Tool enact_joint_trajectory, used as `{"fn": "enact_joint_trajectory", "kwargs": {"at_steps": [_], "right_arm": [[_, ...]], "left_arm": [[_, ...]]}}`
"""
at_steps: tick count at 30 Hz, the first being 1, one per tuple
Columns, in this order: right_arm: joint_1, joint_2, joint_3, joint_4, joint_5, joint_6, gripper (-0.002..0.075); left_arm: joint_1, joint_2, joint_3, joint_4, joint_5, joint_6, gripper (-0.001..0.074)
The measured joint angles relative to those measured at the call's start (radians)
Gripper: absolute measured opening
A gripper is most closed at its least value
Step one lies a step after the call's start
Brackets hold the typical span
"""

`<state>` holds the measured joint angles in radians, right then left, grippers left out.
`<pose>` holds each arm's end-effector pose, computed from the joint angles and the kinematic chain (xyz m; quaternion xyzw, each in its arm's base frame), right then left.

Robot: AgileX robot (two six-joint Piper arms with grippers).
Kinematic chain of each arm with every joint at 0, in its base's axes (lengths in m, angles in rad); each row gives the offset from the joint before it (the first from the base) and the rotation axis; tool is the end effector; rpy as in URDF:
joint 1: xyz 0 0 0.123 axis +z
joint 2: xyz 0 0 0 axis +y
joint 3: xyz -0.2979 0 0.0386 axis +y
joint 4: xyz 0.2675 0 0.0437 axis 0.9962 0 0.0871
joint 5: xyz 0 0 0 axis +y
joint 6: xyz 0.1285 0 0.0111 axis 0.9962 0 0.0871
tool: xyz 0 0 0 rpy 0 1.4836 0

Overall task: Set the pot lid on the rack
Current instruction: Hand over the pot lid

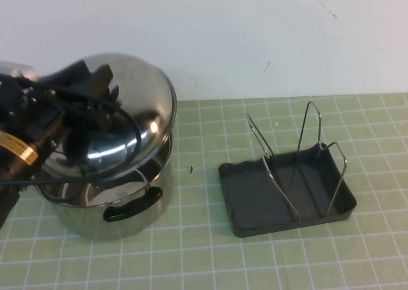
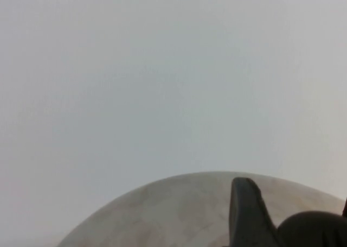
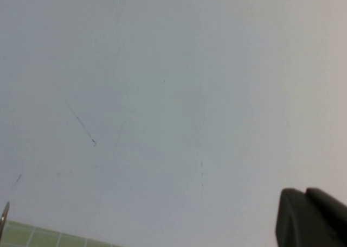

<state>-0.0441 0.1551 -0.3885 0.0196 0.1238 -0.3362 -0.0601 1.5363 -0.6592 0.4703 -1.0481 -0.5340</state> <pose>0.0882 -0.0036 0.3366 -0.0871 0.6282 -0.1380 0.7607 0.3454 -0.0715 0.2686 0.0852 0.6310 -0.2552 0.7276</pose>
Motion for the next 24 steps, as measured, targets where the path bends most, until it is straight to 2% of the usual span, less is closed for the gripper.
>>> {"fn": "enact_joint_trajectory", "kwargs": {"at_steps": [4, 7, 9, 13, 15, 17, 20, 24], "right_arm": [[0.000, 0.025, -0.076, 0.026, 0.075, 0.000, -0.0001], [0.000, 0.075, -0.154, 0.155, 0.192, -0.044, -0.0001], [0.000, 0.115, -0.182, 0.347, 0.278, -0.206, -0.0001], [0.000, 0.211, -0.203, 0.975, 0.482, -0.759, -0.0001], [0.000, 0.257, -0.203, 1.204, 0.585, -0.928, -0.0001], [0.000, 0.302, -0.203, 1.381, 0.673, -1.019, -0.0001], [0.000, 0.339, -0.203, 1.539, 0.751, -1.062, -0.0001], [0.000, 0.350, -0.205, 1.633, 0.804, -1.076, 0.0018]], "left_arm": [[-0.003, -0.091, 0.000, -0.002, -0.059, -0.090, 0.0307], [-0.034, -0.161, 0.000, -0.004, -0.065, -0.134, 0.0307], [-0.074, -0.199, -0.006, 0.001, -0.068, -0.140, 0.0307], [-0.186, -0.248, -0.035, 0.005, -0.078, -0.134, 0.0307], [-0.250, -0.254, -0.060, 0.005, -0.085, -0.134, 0.0307], [-0.313, -0.254, -0.078, -0.007, -0.086, -0.134, 0.0307], [-0.402, -0.254, -0.104, -0.040, -0.086, -0.131, 0.0307], [-0.519, -0.254, -0.144, -0.065, -0.088, -0.073, 0.0307]]}}
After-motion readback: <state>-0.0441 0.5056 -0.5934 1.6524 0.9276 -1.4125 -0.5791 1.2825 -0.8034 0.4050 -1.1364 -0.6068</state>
